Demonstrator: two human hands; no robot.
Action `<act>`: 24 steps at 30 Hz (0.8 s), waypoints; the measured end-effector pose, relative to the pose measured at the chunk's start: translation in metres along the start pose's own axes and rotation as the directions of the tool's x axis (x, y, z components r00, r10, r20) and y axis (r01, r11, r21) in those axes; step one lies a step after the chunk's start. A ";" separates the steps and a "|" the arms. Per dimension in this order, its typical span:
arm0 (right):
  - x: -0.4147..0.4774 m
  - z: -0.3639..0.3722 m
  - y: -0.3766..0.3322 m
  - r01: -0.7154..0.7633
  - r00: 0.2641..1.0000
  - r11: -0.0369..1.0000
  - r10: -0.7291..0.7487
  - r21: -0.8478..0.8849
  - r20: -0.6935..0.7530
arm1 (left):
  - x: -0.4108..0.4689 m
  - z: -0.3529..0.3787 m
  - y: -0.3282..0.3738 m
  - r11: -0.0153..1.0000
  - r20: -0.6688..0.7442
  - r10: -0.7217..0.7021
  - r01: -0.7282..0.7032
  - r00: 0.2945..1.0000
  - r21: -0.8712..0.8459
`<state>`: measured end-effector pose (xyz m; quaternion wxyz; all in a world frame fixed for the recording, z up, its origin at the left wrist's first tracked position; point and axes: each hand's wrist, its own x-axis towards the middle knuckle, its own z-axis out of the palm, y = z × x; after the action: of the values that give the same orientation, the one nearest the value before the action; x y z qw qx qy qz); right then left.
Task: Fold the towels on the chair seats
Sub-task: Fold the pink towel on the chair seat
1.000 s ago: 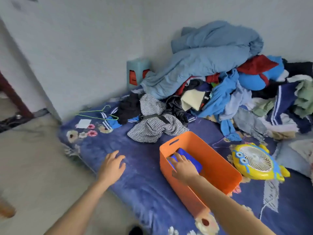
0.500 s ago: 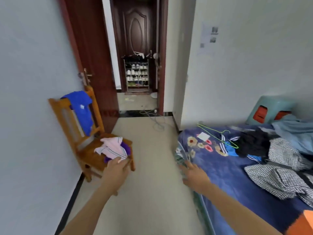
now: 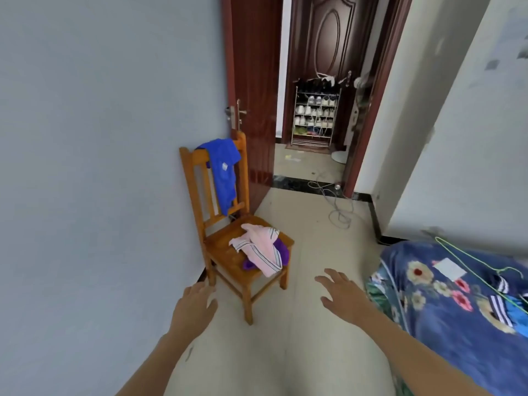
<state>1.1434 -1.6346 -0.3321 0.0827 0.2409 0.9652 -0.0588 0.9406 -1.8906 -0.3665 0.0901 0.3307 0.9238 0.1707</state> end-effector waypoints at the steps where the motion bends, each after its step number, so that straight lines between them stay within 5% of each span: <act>1: 0.011 0.000 0.005 0.011 1.000 1.000 -0.011 0.001 0.007 | 0.009 0.002 0.002 1.000 0.005 -0.010 0.010 1.000 -0.002; 13: 0.170 -0.008 0.094 0.136 0.984 0.990 -0.139 0.041 0.115 | 0.144 0.047 0.072 0.973 0.031 -0.205 0.207 0.978 -0.100; 24: 0.318 -0.011 0.095 0.185 0.965 0.977 -0.202 0.110 0.166 | 0.247 0.071 0.008 0.901 0.046 -0.421 0.424 0.906 -0.089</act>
<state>0.9105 -1.4045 -0.3878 0.1502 0.1429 0.9692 -0.1329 0.7762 -1.7079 -0.4422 0.1527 0.1200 0.9629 0.1873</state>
